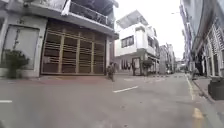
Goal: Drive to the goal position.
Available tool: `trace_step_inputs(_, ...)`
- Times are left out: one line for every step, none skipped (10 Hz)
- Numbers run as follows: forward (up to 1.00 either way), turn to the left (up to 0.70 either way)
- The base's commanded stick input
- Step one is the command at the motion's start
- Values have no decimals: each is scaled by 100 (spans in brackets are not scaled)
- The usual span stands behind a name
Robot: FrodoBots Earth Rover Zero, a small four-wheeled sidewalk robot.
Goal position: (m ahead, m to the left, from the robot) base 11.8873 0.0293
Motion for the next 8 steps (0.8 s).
trace_step_inputs(70,-35)
trace_step_inputs(70,-35)
trace_step_inputs(70,-35)
trace_step_inputs(70,-35)
trace_step_inputs(70,-35)
trace_step_inputs(70,-35)
trace_step_inputs(70,-35)
trace_step_inputs(70,-35)
